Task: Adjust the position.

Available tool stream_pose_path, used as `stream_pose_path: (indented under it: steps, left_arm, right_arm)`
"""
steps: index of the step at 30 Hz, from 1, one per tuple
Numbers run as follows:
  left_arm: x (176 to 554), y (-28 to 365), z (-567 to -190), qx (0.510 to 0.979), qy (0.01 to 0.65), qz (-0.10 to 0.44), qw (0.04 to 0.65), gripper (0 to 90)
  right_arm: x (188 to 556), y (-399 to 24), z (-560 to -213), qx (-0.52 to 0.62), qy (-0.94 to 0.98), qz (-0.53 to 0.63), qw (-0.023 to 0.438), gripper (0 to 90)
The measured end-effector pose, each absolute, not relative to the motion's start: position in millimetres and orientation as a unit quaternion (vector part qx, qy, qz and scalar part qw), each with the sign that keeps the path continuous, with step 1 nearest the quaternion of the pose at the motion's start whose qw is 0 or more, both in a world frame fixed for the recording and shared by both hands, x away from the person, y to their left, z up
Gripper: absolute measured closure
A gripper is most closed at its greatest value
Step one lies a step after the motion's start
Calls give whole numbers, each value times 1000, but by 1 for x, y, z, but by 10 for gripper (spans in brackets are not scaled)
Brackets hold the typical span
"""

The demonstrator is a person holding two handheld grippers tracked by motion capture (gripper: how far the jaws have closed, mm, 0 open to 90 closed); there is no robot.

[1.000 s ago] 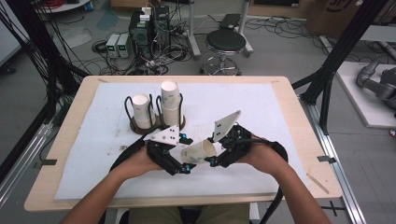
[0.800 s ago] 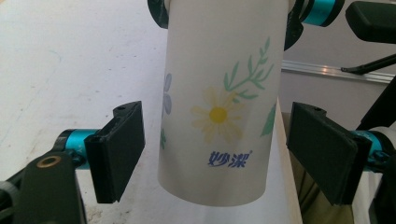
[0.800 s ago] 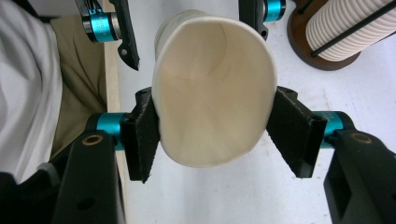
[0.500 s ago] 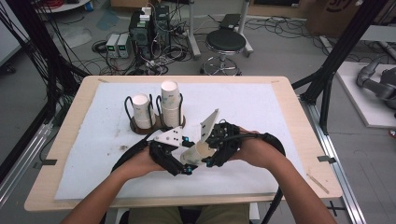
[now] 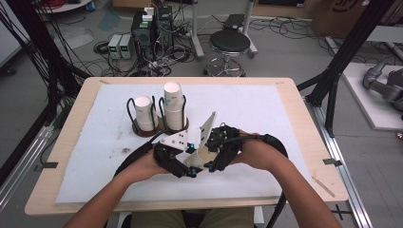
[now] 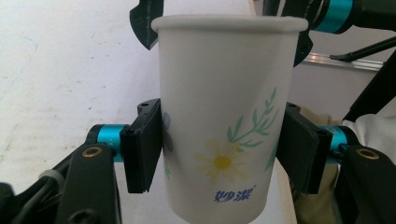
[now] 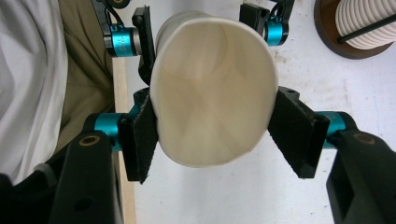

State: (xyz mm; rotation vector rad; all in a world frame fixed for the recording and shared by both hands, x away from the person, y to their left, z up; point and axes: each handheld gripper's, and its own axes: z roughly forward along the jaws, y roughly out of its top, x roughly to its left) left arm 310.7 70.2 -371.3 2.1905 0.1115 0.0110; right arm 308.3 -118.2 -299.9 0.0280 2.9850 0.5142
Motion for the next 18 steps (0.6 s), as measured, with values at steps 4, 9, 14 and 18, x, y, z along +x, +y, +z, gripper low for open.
stream_pose_path:
  steps: [4, 9, 14, 18]
  left_arm:
    - [310, 70, -373, 886, 46, 3, 461, 370]
    - [311, 71, -376, 879, 53, -2, 474, 361]
    - [312, 74, -378, 872, 63, -5, 485, 343]
    - [313, 78, -383, 864, 76, -5, 498, 338]
  right_arm:
    - [308, -118, -300, 7, 984, 169, 55, 365]
    - [310, -120, -301, 15, 982, 184, 48, 325]
    - [314, -126, -301, 36, 971, 232, 39, 253]
    - [317, -136, -299, 43, 957, 285, 34, 250]
